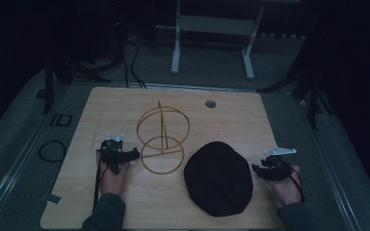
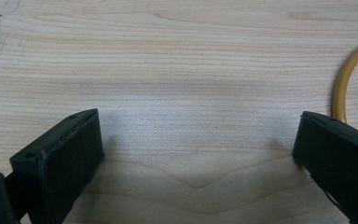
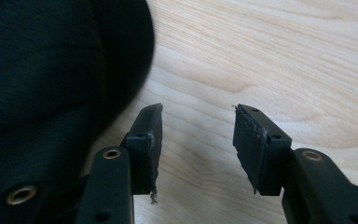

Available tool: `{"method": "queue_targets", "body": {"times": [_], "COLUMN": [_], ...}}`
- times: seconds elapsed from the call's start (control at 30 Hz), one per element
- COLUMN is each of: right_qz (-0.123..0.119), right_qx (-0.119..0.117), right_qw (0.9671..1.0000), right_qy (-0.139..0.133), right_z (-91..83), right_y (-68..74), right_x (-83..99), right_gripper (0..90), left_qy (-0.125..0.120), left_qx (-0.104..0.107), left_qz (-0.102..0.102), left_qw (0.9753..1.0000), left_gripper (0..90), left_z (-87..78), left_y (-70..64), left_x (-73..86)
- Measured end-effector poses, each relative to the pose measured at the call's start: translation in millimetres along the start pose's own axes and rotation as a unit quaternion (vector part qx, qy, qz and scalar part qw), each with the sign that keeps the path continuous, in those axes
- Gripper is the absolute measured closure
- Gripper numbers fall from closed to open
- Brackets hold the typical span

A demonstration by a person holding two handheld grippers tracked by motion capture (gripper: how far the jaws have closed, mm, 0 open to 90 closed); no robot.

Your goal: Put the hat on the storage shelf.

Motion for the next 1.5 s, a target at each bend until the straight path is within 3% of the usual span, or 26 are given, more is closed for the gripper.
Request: {"method": "queue_targets", "body": {"times": [0.47,0.7,1.1,1.5], "right_qz": [-0.052,-0.091,-0.130,-0.169], "right_qx": [-0.001,-0.010,-0.029,-0.026], "right_qw": [0.9986,0.9956,0.9904,0.9833], "right_qy": [0.003,0.018,0.037,0.063], "right_z": [-27.6,-36.9,-34.9,-25.4], "right_y": [5.7,13.1,31.9,48.1], "right_x": [-24.9,-41.8,-64.9,-87.4], "right_gripper": [50.0,48.8,44.3,40.8], "left_qy": [0.000,0.000,0.000,0.000], "left_qx": [0.000,0.000,0.000,0.000], "left_qz": [0.000,0.000,0.001,0.001], "left_qw": [1.0000,1.0000,1.0000,1.0000], "left_gripper": [1.3,1.2,1.2,1.3], "left_z": [0.0,0.0,0.0,0.0], "left_y": [0.0,0.0,0.1,0.2], "left_x": [0.0,0.0,-0.1,-0.1]}}
Point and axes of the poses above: each handheld gripper's, and its own axes: z roughly forward along the jaws, x roughly out of its underside, y roughly to its left, the point moved 3 cm from there along z, roughly forward along the jaws, and after that the axes turned 7 degrees about y, right-handed, at the moved point
